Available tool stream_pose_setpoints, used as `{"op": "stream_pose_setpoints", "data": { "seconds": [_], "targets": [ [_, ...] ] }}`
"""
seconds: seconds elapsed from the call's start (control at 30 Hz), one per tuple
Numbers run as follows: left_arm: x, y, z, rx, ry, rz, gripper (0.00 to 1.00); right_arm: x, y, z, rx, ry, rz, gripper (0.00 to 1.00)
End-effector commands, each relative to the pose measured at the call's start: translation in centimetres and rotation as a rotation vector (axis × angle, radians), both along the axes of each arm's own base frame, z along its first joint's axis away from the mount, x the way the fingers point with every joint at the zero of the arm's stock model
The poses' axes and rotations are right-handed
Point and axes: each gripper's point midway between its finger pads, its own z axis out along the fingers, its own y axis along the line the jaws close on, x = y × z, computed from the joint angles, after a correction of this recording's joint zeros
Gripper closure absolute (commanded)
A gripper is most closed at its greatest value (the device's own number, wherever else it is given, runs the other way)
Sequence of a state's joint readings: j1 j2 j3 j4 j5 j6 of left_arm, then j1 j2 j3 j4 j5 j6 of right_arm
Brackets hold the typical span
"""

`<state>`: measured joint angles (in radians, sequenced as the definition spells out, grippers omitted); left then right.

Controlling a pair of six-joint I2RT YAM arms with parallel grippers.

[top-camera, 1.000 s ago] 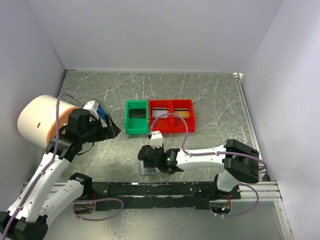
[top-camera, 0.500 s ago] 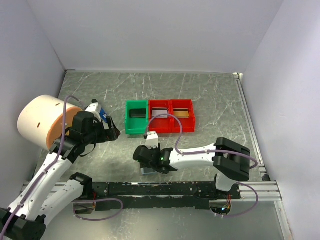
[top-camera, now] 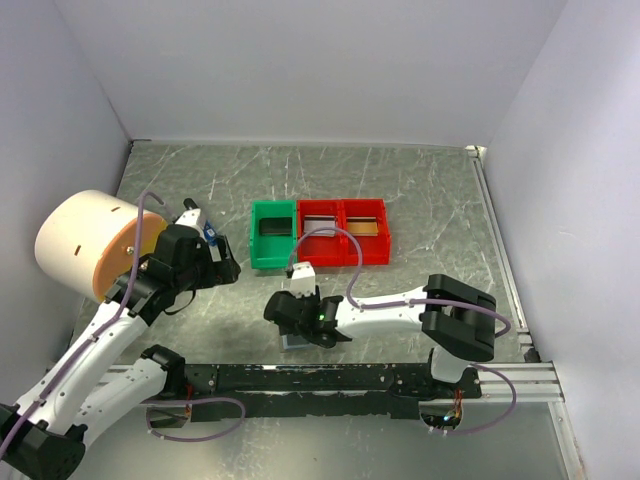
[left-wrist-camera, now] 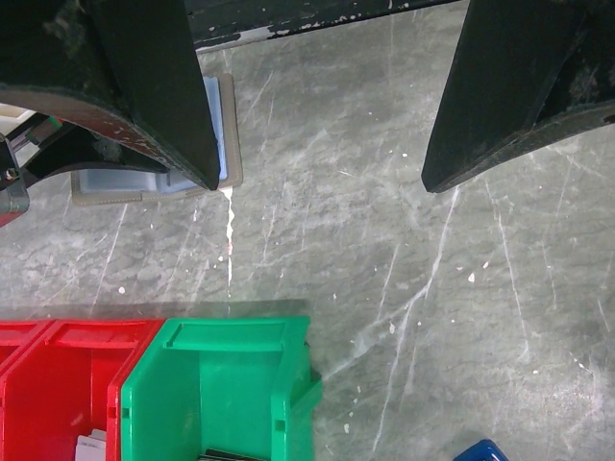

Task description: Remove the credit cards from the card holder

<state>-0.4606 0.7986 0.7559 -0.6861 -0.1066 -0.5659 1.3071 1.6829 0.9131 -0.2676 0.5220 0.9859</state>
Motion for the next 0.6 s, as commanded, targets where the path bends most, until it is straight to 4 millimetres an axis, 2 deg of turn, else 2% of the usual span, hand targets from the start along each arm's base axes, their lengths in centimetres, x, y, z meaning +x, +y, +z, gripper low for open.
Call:
{"op": "stream_pose_setpoints", "data": {
  "seconds": [0.0,0.1,0.2,0.3,0.47,0.57],
  "targets": [
    [0.0,0.2,0.3,0.014,-0.004,0.018,0.02,-0.2,-0.3,-1.2,0.009,0.027,0.011,0.47],
    [-0.1,0.0,0.1,0.022,0.004,0.015,0.02,-0.2,0.2,-0.6,0.091,0.041,0.03,0.52],
    [-0.2,0.0,-0.1,0.029,0.012,0.014,0.02,-0.1,0.0,-0.7,0.118,0.051,0.031,0.59],
    [-0.2,-0.1,-0.1,0.032,0.011,0.013,0.02,0.0,-0.6,-1.2,0.093,0.057,0.022,0.66],
    [-0.3,-0.2,-0.2,0.037,0.016,0.013,0.02,0.3,-1.3,-1.7,0.037,0.052,0.008,0.67],
    [-0.3,-0.1,-0.3,0.041,0.018,0.016,0.02,0.5,-1.5,-1.8,0.014,0.047,0.004,0.75]
  ]
}}
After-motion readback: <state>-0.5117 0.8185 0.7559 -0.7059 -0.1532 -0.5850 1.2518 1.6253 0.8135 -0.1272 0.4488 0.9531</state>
